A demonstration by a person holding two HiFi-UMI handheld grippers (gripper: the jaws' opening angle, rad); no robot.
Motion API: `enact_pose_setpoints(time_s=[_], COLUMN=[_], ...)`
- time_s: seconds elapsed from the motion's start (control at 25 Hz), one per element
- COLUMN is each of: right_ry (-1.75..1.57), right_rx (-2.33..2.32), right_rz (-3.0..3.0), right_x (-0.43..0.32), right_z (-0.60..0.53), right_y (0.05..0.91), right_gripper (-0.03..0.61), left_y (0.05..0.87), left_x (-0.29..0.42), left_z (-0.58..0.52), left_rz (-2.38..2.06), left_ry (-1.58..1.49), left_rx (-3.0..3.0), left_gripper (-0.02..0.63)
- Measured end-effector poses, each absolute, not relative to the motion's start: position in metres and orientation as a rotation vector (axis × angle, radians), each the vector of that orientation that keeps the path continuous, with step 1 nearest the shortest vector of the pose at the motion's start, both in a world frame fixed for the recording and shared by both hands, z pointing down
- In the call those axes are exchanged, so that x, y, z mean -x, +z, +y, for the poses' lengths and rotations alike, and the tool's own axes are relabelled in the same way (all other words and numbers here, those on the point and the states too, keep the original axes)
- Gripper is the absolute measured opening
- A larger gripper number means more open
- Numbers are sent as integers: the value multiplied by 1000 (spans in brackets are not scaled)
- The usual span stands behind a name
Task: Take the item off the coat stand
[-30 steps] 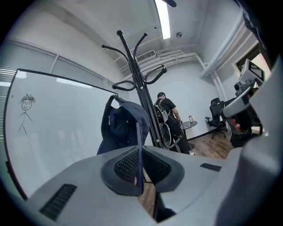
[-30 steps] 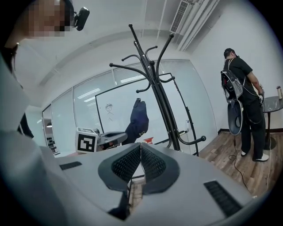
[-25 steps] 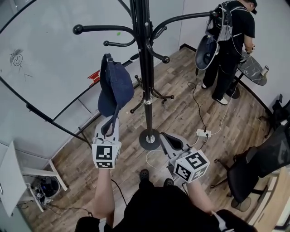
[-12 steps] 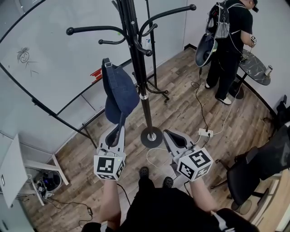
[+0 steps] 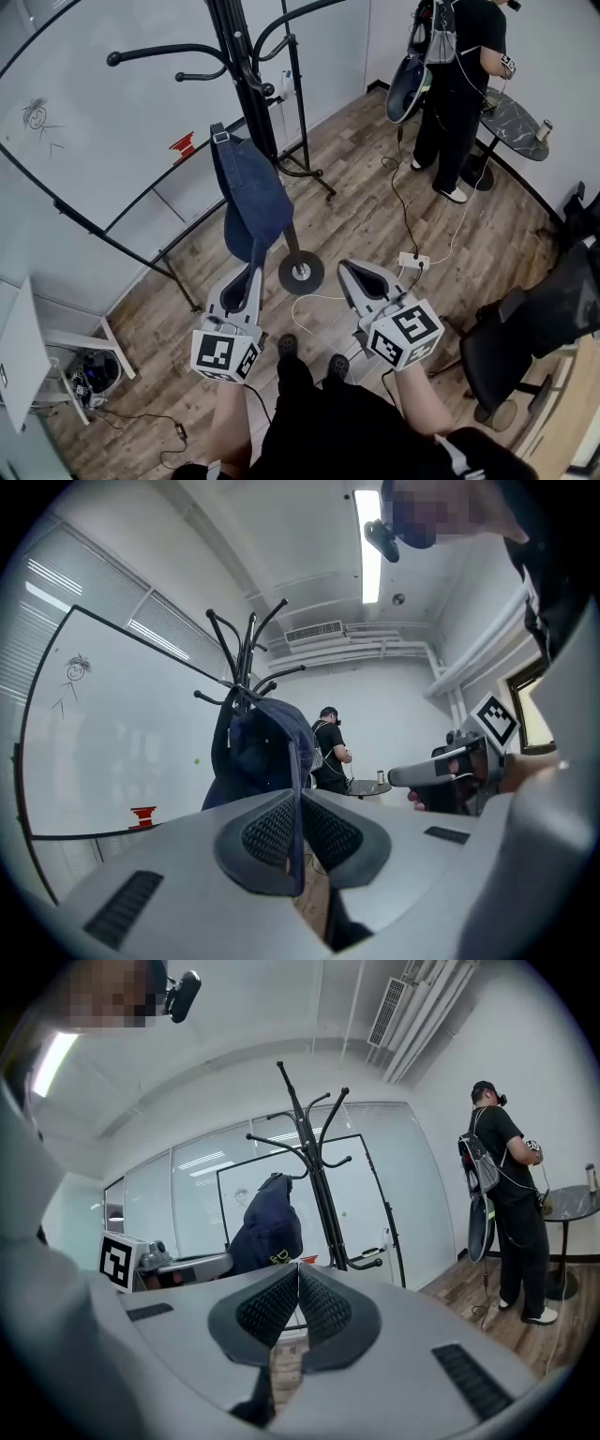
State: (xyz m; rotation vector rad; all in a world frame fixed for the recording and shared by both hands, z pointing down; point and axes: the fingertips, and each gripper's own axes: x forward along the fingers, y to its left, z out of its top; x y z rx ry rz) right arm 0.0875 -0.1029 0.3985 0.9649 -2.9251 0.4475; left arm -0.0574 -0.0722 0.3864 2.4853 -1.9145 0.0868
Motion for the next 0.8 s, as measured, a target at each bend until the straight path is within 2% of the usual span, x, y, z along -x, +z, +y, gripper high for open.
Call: enact_pose_setpoints(time_s=[0.44, 0.8], right_ry=[372, 295], right_rx=[-1118, -1117], right_rz=[-2890, -2841], right_x=[-140, -149], right_z=[-106, -98], right_y=[388, 395], right_gripper=[31, 31], left_y=[393, 401], left_x=[1, -25], left_z=[-83, -85], left_rz=[-1741, -1663], left_ry=[58, 62], left_rx=[-2563, -2585], left_gripper=[31, 31])
